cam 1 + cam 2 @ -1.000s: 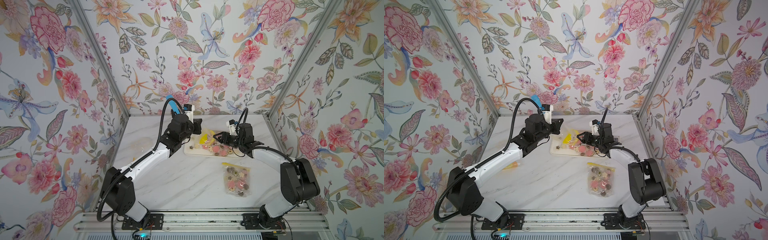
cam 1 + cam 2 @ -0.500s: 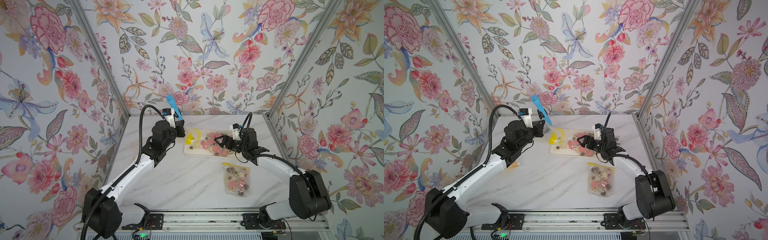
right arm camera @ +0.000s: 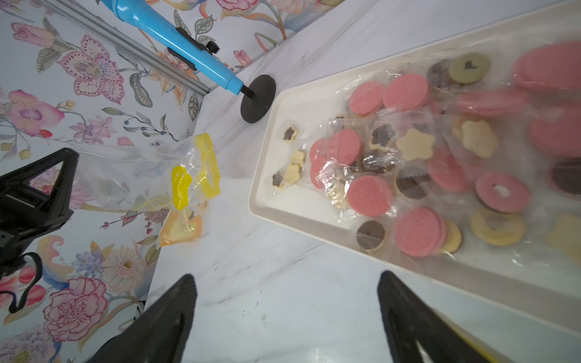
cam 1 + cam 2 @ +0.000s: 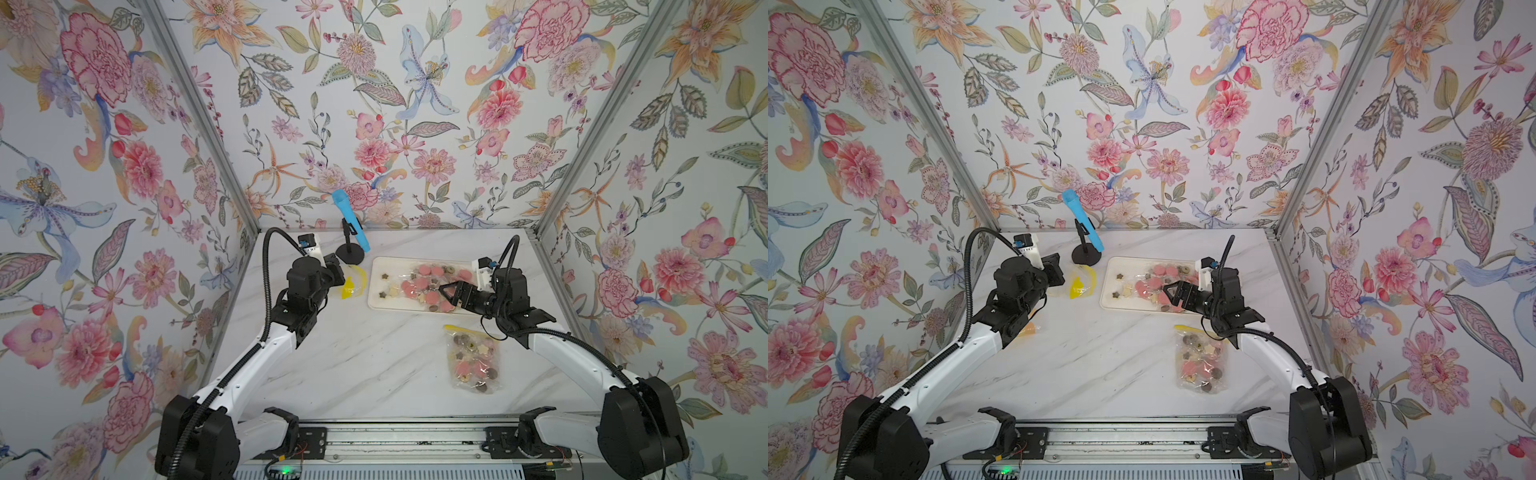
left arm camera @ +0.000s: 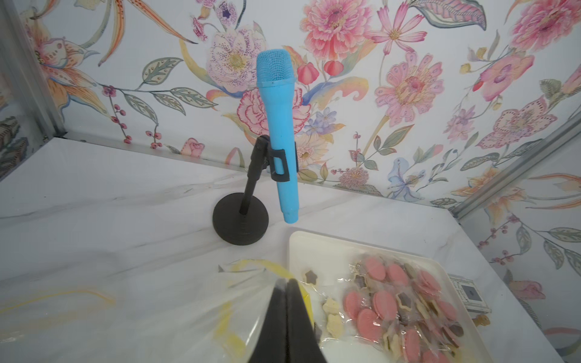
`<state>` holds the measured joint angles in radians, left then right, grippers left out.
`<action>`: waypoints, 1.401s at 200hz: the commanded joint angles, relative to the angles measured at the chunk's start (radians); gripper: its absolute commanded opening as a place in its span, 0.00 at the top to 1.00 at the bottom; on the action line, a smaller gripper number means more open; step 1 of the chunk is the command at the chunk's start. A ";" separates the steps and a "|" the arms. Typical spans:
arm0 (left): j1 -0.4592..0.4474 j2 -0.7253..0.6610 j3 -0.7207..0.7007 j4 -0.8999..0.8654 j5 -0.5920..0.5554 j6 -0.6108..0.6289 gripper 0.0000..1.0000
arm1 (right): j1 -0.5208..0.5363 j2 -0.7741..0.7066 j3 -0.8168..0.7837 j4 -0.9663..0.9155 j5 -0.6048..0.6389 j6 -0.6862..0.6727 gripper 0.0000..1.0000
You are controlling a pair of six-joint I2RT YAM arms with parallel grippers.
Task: Pour cookies out of the ziploc bag
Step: Place the ziploc bag at the center of the board.
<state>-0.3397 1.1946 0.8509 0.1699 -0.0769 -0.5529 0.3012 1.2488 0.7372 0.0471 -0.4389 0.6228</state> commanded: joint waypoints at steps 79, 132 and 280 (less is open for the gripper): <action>0.038 0.032 -0.118 0.257 -0.228 0.190 1.00 | -0.067 -0.069 -0.065 -0.056 -0.031 0.023 0.11; 0.030 0.020 -0.285 0.396 -0.206 0.163 0.96 | -0.101 -0.058 -0.077 -0.059 -0.068 0.024 0.11; -0.007 -0.067 -0.317 0.151 -0.222 0.084 0.17 | -0.170 -0.053 -0.101 -0.059 -0.107 0.058 0.12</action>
<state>-0.3286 1.1522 0.4988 0.4202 -0.2703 -0.4484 0.1467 1.1931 0.6628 -0.0044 -0.5262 0.6559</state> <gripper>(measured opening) 0.728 0.883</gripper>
